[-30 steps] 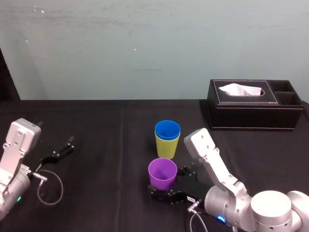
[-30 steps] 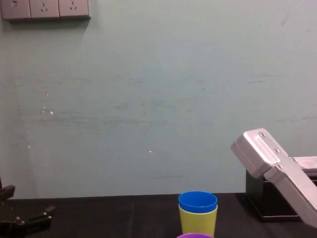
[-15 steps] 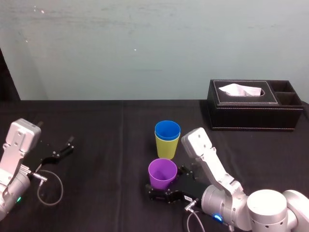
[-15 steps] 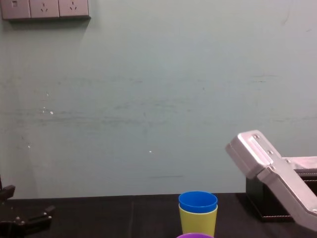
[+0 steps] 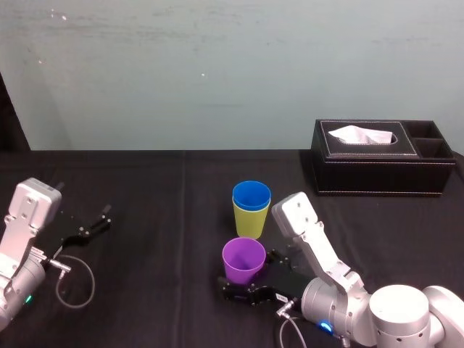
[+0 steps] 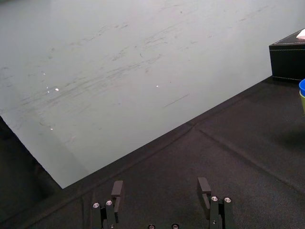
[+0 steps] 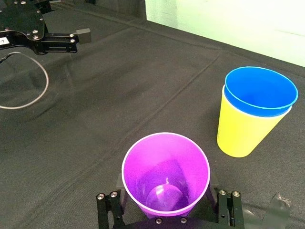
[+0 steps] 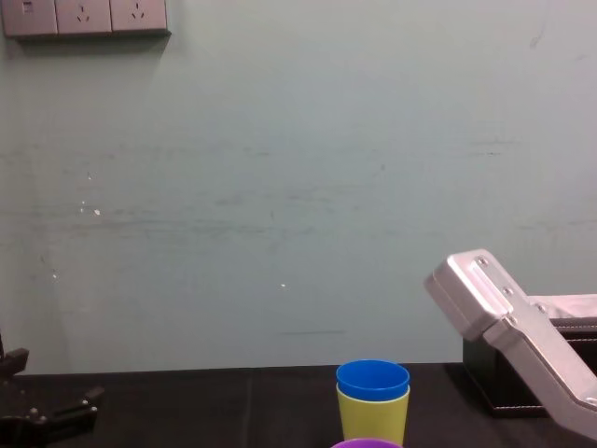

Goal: Stack the three plastic cups sequentially using one hand.

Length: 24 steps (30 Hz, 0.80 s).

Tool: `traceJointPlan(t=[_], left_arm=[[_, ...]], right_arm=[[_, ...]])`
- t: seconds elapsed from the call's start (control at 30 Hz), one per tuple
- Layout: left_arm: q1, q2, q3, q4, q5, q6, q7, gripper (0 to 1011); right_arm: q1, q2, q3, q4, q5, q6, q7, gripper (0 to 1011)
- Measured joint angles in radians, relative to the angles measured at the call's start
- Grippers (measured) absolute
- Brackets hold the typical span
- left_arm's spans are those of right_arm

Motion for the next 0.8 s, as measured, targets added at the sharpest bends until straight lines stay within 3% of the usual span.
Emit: traceJointPlan(t=[0.13,0.43,0.8], left_arm=[[0.0,0.0,0.0,0.0,0.0,0.0,0.0,1000],[0.0,0.0,0.0,0.0,0.0,0.0,0.0,1000],[0.0,0.0,0.0,0.0,0.0,0.0,0.0,1000]], right_arm=[[0.0,0.0,0.0,-0.001,0.0,0.001,0.0,964],[-0.001,0.001,0.0,-0.003,0.001,0.001,0.001,726],[-0.003,0.005,-0.003,-0.012,-0.008,0.001,-0.003,715]])
